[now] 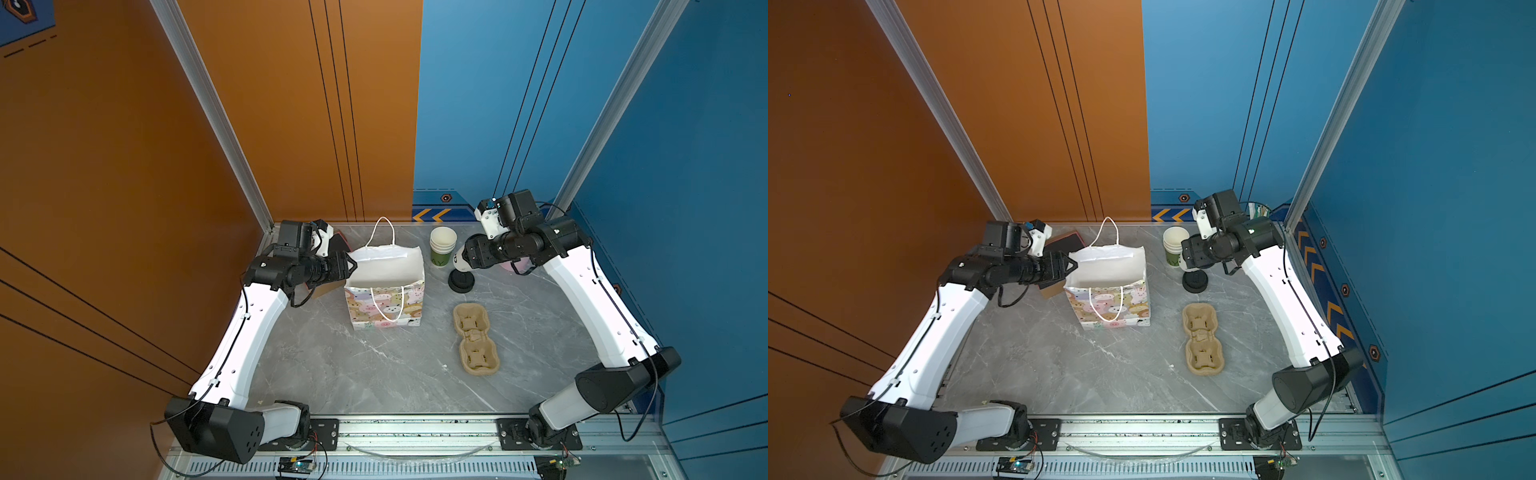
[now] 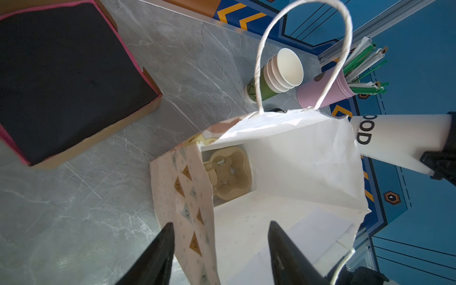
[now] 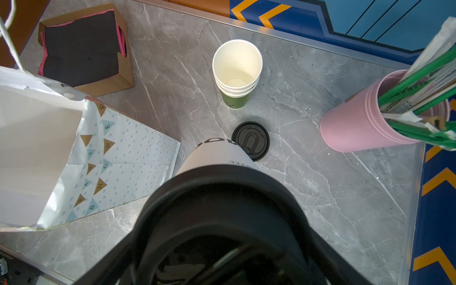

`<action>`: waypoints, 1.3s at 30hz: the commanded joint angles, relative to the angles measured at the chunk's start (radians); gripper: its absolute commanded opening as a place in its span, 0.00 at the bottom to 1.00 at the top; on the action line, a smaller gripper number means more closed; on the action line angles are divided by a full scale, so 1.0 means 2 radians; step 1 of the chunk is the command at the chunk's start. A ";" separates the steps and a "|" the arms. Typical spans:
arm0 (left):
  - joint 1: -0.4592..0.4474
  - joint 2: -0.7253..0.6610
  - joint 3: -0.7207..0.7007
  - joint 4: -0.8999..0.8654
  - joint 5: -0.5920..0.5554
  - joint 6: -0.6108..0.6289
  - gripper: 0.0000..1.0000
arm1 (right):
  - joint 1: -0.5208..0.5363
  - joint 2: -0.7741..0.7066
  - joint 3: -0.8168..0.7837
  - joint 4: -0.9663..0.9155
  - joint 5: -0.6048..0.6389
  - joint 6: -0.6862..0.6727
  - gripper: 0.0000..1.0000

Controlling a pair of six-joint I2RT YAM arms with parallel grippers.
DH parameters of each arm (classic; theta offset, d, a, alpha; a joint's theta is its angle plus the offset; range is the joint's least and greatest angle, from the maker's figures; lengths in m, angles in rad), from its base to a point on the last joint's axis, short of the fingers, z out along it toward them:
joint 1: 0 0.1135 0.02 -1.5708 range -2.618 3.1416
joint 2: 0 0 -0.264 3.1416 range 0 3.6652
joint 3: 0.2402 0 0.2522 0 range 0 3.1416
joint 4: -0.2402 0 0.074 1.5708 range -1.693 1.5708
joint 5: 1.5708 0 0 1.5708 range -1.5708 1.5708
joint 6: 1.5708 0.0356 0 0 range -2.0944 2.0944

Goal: Pack a coffee takeout order
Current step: Move the takeout bag to the center of the table, then rotate the takeout bag at the center of the table.

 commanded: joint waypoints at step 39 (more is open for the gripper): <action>-0.009 0.148 0.117 -0.132 0.189 0.188 0.00 | 0.027 -0.029 0.036 -0.039 0.009 -0.018 0.88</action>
